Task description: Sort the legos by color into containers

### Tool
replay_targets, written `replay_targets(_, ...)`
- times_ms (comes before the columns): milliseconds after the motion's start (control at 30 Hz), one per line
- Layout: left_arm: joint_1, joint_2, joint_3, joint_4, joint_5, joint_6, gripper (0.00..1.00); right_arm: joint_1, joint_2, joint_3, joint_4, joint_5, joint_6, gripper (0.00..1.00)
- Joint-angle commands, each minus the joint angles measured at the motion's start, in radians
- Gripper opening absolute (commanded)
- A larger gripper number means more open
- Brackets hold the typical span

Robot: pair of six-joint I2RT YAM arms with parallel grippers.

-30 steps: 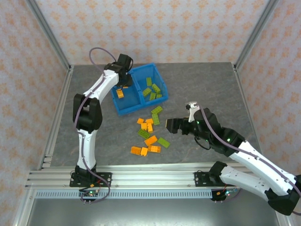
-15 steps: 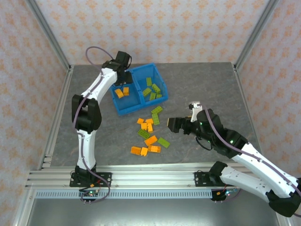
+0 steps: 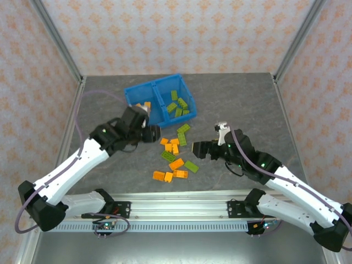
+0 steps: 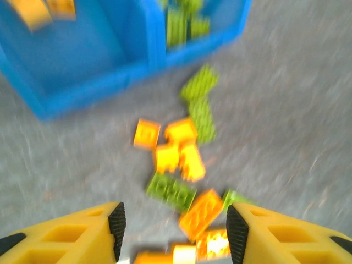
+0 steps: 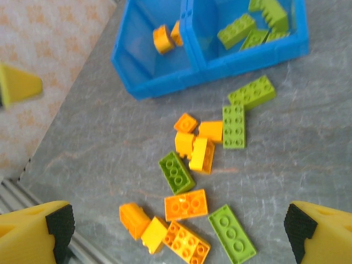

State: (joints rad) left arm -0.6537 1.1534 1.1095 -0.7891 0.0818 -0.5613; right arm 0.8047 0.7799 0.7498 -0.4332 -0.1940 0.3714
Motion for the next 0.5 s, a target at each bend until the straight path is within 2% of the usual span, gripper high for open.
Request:
replay_targets(0, -0.11, -0.019, -0.154, -0.076, -0.053, -0.074, 0.6, 0.004, -0.041, -0.021, -0.012, -0.046, -0.052, 0.99)
replay_targets(67, -0.187, -0.039, -0.249, -0.04, -0.033, -0.066, 0.63, 0.004, -0.046, -0.019, -0.021, -0.03, -0.06, 0.99)
replay_targets(167, -0.242, -0.013, -0.329, 0.043, 0.008, -0.047, 0.65, 0.003, -0.035, -0.021, -0.004, -0.022, -0.057, 0.99)
replay_targets(300, -0.25, 0.074, -0.363, 0.116, 0.002, 0.019, 0.7, 0.004, -0.011, -0.026, 0.016, -0.033, -0.04, 0.99)
replay_targets(367, -0.25, 0.115, -0.363, 0.177, 0.047, 0.089, 0.73, 0.004, -0.004, -0.03, 0.019, -0.032, -0.031, 0.99)
replay_targets(467, -0.25, 0.187, -0.353, 0.231, 0.115, 0.121, 0.75, 0.003, -0.005, -0.033, 0.017, -0.026, -0.019, 0.99)
